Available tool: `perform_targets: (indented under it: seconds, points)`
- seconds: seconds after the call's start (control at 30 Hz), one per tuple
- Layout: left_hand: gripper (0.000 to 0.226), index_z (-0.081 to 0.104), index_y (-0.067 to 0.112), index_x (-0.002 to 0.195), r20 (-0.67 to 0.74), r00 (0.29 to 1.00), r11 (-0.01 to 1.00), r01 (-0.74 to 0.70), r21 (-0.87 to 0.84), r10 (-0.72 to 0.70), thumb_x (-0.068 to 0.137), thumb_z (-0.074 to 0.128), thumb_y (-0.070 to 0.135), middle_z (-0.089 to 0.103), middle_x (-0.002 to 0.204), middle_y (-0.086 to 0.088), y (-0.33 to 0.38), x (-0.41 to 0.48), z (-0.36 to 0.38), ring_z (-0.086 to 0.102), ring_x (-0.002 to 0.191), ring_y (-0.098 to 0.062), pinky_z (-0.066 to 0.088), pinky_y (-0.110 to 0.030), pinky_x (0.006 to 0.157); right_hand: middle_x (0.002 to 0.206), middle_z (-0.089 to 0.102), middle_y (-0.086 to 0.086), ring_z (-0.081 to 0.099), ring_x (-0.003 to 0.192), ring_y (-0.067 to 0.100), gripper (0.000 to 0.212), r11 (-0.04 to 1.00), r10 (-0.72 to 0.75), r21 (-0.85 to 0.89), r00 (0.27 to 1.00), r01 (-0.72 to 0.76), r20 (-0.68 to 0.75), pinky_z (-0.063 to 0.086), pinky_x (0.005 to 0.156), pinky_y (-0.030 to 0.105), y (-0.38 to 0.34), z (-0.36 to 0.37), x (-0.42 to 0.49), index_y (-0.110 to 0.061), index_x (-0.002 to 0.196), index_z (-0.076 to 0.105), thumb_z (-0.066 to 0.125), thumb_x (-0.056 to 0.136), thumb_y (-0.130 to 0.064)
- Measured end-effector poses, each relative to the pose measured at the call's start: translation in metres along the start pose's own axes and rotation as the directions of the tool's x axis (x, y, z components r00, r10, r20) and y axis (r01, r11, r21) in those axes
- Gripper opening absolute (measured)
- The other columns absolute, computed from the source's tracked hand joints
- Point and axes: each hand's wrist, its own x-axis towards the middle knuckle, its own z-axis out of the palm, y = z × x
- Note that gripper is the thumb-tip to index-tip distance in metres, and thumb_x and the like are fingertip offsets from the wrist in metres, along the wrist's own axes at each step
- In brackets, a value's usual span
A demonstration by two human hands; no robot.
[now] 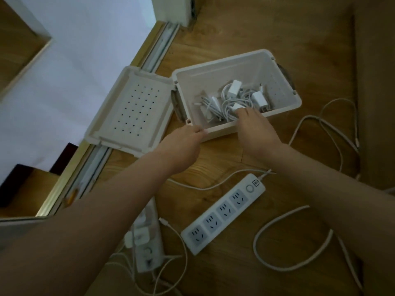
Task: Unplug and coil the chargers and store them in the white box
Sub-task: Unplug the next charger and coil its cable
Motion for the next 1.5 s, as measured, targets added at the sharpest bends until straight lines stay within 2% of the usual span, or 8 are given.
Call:
perform_targets:
  seconds: [0.1, 0.27, 0.53, 0.63, 0.9, 1.03, 1.2, 1.5]
  points:
    - [0.045, 0.041, 0.020, 0.140, -0.141, 0.990, 0.998, -0.035, -0.048, 0.028, 0.096, 0.046, 0.013, 0.045, 0.141, 0.001, -0.018, -0.035, -0.006, 0.037, 0.130, -0.017, 0.020, -0.032, 0.111, 0.124, 0.049, 0.006, 0.047, 0.113, 0.020, 0.040, 0.975, -0.071, 0.202, 0.992, 0.091, -0.103, 0.040, 0.096, 0.030, -0.029, 0.004, -0.033, -0.012, 0.130, 0.043, 0.042, 0.092, 0.000]
    - [0.029, 0.062, 0.014, 0.112, -0.316, 0.924, 0.964, 0.147, -0.221, -0.213, 0.086, 0.055, 0.001, 0.060, 0.101, 0.000, -0.083, -0.110, 0.016, 0.053, 0.095, -0.018, 0.044, -0.044, 0.091, 0.128, 0.049, 0.002, 0.048, 0.116, 0.014, 0.045, 0.846, -0.306, 0.471, 0.951, 0.248, 0.050, 0.042, 0.097, 0.024, -0.083, 0.037, -0.075, -0.014, 0.129, 0.046, 0.047, 0.089, 0.006]
    - [0.068, 0.039, 0.031, 0.140, 0.143, 0.969, 0.935, 0.233, -0.268, -0.201, 0.080, 0.070, 0.036, 0.037, 0.147, 0.009, -0.123, -0.163, 0.089, 0.032, 0.136, -0.016, 0.025, -0.050, 0.112, 0.143, 0.040, -0.002, 0.042, 0.126, 0.016, 0.067, 0.750, -0.636, 0.509, 0.673, 0.423, 0.379, 0.035, 0.097, 0.018, -0.153, 0.092, -0.074, -0.024, 0.141, 0.032, 0.058, 0.084, -0.003]
    - [0.082, 0.016, 0.034, 0.148, 0.184, 0.962, 0.963, 0.231, -0.142, -0.204, 0.083, 0.062, 0.048, 0.010, 0.157, 0.014, -0.121, -0.158, 0.097, 0.006, 0.145, -0.013, 0.009, -0.041, 0.115, 0.139, 0.042, -0.003, 0.044, 0.122, 0.015, 0.056, 0.726, -0.688, 0.419, 0.588, 0.545, 0.426, 0.025, 0.077, 0.010, -0.165, 0.098, -0.067, -0.022, 0.137, 0.038, 0.061, 0.087, -0.011]
    - [0.088, 0.003, 0.036, 0.149, 0.229, 0.945, 0.971, 0.239, 0.011, -0.235, 0.082, 0.056, 0.058, -0.002, 0.158, 0.014, -0.120, -0.154, 0.093, 0.002, 0.146, -0.017, 0.010, -0.041, 0.115, 0.121, 0.058, -0.003, 0.053, 0.111, 0.016, 0.038, 0.639, -0.748, 0.292, 0.486, 0.712, 0.452, 0.042, 0.084, 0.027, -0.179, 0.099, -0.052, -0.024, 0.116, 0.056, 0.068, 0.081, -0.020]
    - [0.091, 0.001, 0.036, 0.149, 0.221, 0.944, 0.968, 0.251, 0.003, -0.246, 0.081, 0.055, 0.061, -0.004, 0.158, 0.015, -0.119, -0.156, 0.096, 0.007, 0.145, -0.017, 0.012, -0.041, 0.115, 0.122, 0.056, -0.004, 0.052, 0.109, 0.012, 0.041, 0.685, -0.722, 0.355, 0.530, 0.636, 0.445, 0.040, 0.081, 0.023, -0.174, 0.105, -0.054, -0.026, 0.116, 0.055, 0.071, 0.079, -0.019]
    - [0.090, -0.001, 0.035, 0.149, 0.205, 0.949, 0.963, 0.259, -0.081, -0.238, 0.084, 0.056, 0.056, -0.008, 0.158, 0.014, -0.117, -0.157, 0.103, 0.007, 0.145, -0.014, 0.015, -0.042, 0.116, 0.110, 0.058, -0.017, 0.055, 0.100, 0.002, 0.051, 0.690, -0.573, 0.694, 0.741, 0.206, 0.349, 0.044, 0.080, 0.016, -0.159, 0.117, -0.073, -0.032, 0.115, 0.055, 0.076, 0.074, -0.012]
    - [0.087, -0.008, 0.035, 0.148, 0.314, 0.911, 0.963, 0.269, 0.032, -0.265, 0.089, 0.053, 0.049, -0.014, 0.157, 0.011, -0.113, -0.151, 0.095, 0.005, 0.146, -0.021, 0.011, -0.046, 0.116, 0.115, 0.065, -0.002, 0.060, 0.101, 0.017, 0.047, 0.798, -0.591, 0.417, 0.701, 0.435, 0.400, 0.033, 0.069, 0.019, -0.164, 0.106, -0.068, -0.027, 0.125, 0.055, 0.069, 0.080, -0.026]
